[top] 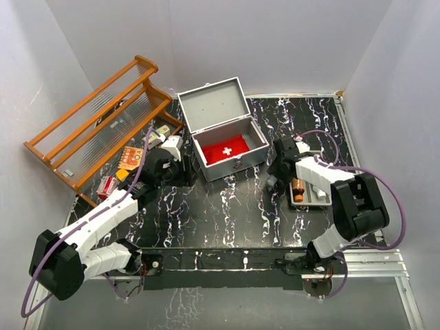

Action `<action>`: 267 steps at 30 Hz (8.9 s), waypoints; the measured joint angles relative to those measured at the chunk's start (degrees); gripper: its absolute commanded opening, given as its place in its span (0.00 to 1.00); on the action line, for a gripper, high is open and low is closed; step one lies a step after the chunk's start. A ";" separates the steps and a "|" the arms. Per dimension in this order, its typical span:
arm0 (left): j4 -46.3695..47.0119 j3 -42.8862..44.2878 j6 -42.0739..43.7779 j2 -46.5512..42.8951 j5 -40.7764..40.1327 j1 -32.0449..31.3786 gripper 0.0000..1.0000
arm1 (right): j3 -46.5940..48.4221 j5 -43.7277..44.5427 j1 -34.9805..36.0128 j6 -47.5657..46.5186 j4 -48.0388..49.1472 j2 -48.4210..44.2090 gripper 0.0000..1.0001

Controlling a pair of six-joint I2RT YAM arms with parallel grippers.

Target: Organize the medicine kit

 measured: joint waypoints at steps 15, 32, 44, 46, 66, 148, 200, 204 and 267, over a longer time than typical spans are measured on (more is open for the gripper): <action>-0.15 0.68 0.02 0.28 -0.07 0.00 0.50 | 1.31 2.21 0.79 0.11 0.09 1.64 0.20; -1.49 0.92 0.37 -0.07 -0.31 0.00 0.50 | 2.12 20.09 -5.03 13.14 1.11 -14.71 0.20; -2.86 0.92 1.01 -1.97 -1.11 0.00 0.50 | 2.08 20.28 -14.34 21.09 -0.20 -6.99 0.22; -2.97 0.92 1.20 -2.05 -1.20 0.00 0.50 | 2.08 19.12 -15.06 21.14 -0.22 -5.49 0.22; -3.52 0.92 2.05 -2.60 -2.32 0.00 0.53 | 4.17 9.77 -16.33 19.65 1.09 1.62 0.51; -23.02 26.27 5.09 0.35 -18.34 0.00 0.77 | 15.17 -9.68 8.48 -29.55 -5.35 -0.11 0.15; -21.77 21.14 4.79 -1.40 -25.44 0.87 0.85 | -5.18 3.80 -18.18 -17.64 -10.19 -13.60 0.35; -21.77 21.05 4.15 -1.68 -25.07 0.87 0.85 | -5.40 1.25 -18.86 -18.69 -9.27 -11.08 0.33; -22.58 23.71 4.87 0.11 -16.81 10.62 0.98 | 23.71 2.51 -0.92 -17.62 -27.02 -7.91 0.00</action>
